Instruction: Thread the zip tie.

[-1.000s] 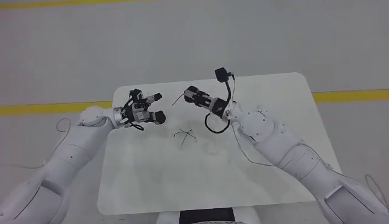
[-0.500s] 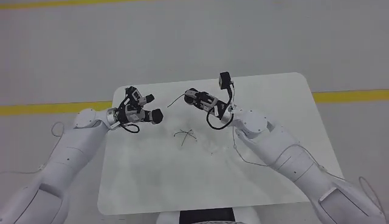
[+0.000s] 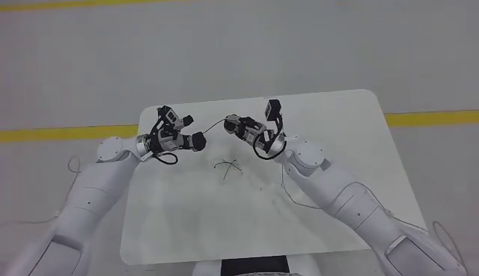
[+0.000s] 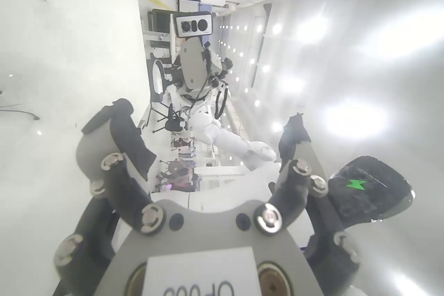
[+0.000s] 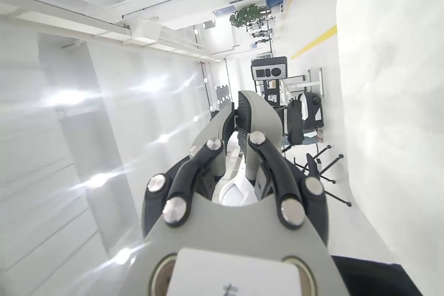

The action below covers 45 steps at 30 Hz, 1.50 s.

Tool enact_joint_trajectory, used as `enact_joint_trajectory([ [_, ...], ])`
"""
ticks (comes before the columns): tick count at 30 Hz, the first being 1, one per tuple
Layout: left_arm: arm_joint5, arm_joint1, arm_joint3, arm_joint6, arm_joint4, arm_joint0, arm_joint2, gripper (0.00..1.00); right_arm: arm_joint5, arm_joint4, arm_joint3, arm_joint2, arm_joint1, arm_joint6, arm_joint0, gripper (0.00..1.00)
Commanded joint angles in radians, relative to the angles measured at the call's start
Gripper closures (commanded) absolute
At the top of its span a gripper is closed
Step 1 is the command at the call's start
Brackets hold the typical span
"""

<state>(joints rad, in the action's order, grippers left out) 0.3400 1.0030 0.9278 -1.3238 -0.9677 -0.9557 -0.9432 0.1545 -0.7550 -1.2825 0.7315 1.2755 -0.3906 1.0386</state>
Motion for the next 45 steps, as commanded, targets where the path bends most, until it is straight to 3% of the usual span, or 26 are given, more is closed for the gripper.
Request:
enact_joint_trajectory([
  [1, 0.000, 0.013, 0.009, -0.003, 0.024, -0.009, -0.020, 0.00, -0.003, -0.016, 0.007, -0.008, 0.010, 0.003, -0.002, 1.00],
  [10, 0.000, 0.018, 0.007, -0.005, 0.042, -0.011, -0.030, 0.00, -0.003, -0.011, 0.009, -0.011, 0.014, 0.004, -0.003, 1.00],
  [12, 0.000, 0.019, 0.032, 0.032, 0.057, -0.021, -0.029, 0.00, -0.013, 0.038, -0.007, -0.015, 0.015, 0.020, 0.004, 1.00],
  [17, 0.000, 0.018, 0.084, 0.083, 0.081, -0.048, -0.049, 0.00, -0.024, 0.043, -0.026, -0.021, 0.029, 0.040, 0.021, 1.00],
  [27, 0.000, 0.018, 0.098, 0.101, 0.098, -0.056, -0.064, 0.00, -0.021, 0.049, -0.025, -0.021, 0.038, 0.058, 0.027, 1.00],
  [36, 0.000, 0.010, 0.166, 0.142, 0.121, -0.100, -0.097, 0.00, -0.052, 0.193, -0.071, 0.006, 0.037, 0.133, 0.063, 1.00],
  [38, -0.001, 0.009, 0.173, 0.143, 0.123, -0.107, -0.104, 0.07, -0.064, 0.214, -0.077, 0.012, 0.037, 0.137, 0.071, 1.00],
  [40, -0.003, 0.007, 0.178, 0.146, 0.126, -0.110, -0.108, 0.05, -0.071, 0.225, -0.081, 0.017, 0.037, 0.135, 0.077, 1.00],
  [45, -0.011, 0.006, 0.185, 0.145, 0.128, -0.117, -0.116, 0.17, -0.096, 0.267, -0.084, 0.021, 0.039, 0.123, 0.089, 1.00],
])
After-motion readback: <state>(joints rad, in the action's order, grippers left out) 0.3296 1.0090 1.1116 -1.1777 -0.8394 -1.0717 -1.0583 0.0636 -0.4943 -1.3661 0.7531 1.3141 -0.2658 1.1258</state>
